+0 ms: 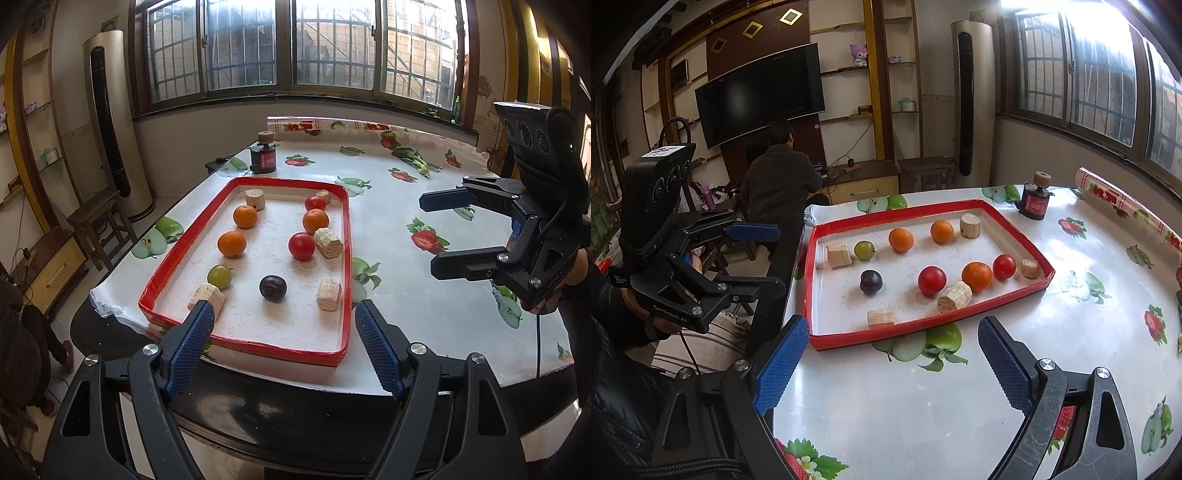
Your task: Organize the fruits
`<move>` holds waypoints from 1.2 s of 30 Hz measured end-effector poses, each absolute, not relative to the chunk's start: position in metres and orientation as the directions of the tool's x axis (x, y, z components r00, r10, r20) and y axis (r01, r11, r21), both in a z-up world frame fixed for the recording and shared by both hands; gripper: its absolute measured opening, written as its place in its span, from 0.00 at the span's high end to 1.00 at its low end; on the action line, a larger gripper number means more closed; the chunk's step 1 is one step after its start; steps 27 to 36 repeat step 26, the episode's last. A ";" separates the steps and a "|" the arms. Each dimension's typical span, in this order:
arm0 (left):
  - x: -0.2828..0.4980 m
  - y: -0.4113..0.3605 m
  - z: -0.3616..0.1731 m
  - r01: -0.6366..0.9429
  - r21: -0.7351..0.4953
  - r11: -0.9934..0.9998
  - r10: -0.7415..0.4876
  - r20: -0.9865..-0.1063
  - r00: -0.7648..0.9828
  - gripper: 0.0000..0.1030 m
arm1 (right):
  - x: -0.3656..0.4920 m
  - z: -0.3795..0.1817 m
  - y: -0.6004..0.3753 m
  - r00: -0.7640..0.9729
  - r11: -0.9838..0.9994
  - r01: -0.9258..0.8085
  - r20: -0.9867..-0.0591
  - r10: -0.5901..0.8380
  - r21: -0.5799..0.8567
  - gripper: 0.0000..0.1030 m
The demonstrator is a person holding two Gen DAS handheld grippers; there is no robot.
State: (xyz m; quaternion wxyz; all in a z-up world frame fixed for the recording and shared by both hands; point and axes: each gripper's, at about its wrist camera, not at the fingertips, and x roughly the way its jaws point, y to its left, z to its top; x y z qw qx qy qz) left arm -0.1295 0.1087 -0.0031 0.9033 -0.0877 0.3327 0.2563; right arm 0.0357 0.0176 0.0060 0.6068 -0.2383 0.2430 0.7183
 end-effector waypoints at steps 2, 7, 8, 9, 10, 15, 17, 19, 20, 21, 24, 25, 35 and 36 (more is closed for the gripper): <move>-0.128 0.107 -0.002 -0.514 0.014 0.857 0.401 -0.646 0.650 0.24 | 0.035 0.007 0.017 -0.149 -0.148 -0.987 -0.636 0.757 0.055 0.09; -0.127 0.103 0.000 -0.496 0.018 0.868 0.390 -0.644 0.658 0.24 | 0.032 0.009 0.019 -0.147 -0.154 -0.987 -0.631 0.762 0.044 0.09; -0.126 0.102 0.000 -0.496 0.024 0.868 0.394 -0.642 0.658 0.24 | 0.031 0.009 0.020 -0.147 -0.155 -0.987 -0.631 0.762 0.043 0.09; -0.126 0.101 0.000 -0.497 0.031 0.867 0.399 -0.640 0.657 0.24 | 0.031 0.009 0.020 -0.148 -0.158 -0.987 -0.631 0.762 0.042 0.09; -0.126 0.100 0.000 -0.496 0.036 0.868 0.402 -0.639 0.656 0.24 | 0.030 0.009 0.021 -0.149 -0.161 -0.986 -0.629 0.763 0.039 0.09; -0.127 0.101 0.001 -0.512 0.051 0.857 0.428 -0.623 0.655 0.24 | 0.027 0.009 0.021 -0.146 -0.165 -0.986 -0.625 0.767 0.027 0.09; -0.128 0.104 0.002 -0.525 0.045 0.850 0.436 -0.620 0.653 0.24 | 0.026 0.009 0.022 -0.144 -0.165 -0.986 -0.625 0.767 0.024 0.09; -0.129 0.107 0.001 -0.534 0.039 0.844 0.439 -0.621 0.649 0.24 | 0.026 0.008 0.022 -0.142 -0.163 -0.986 -0.627 0.766 0.024 0.09; -0.130 0.108 0.000 -0.537 0.038 0.843 0.440 -0.623 0.647 0.24 | 0.025 0.008 0.022 -0.143 -0.164 -0.986 -0.627 0.765 0.025 0.09; -0.130 0.109 0.000 -0.537 0.037 0.842 0.440 -0.625 0.646 0.24 | 0.025 0.008 0.022 -0.146 -0.166 -0.986 -0.628 0.765 0.028 0.09; -0.131 0.110 0.000 -0.541 0.042 0.840 0.445 -0.623 0.643 0.24 | 0.026 0.007 0.021 -0.145 -0.163 -0.986 -0.627 0.766 0.030 0.09; -0.132 0.110 0.000 -0.542 0.042 0.839 0.446 -0.624 0.642 0.24 | 0.026 0.007 0.021 -0.145 -0.162 -0.986 -0.627 0.765 0.031 0.09; -0.132 0.110 0.000 -0.544 0.041 0.838 0.447 -0.624 0.641 0.24 | 0.026 0.007 0.021 -0.146 -0.161 -0.986 -0.627 0.765 0.033 0.09; -0.132 0.110 0.000 -0.544 0.041 0.838 0.447 -0.624 0.641 0.24 | 0.026 0.007 0.021 -0.146 -0.161 -0.986 -0.627 0.765 0.033 0.09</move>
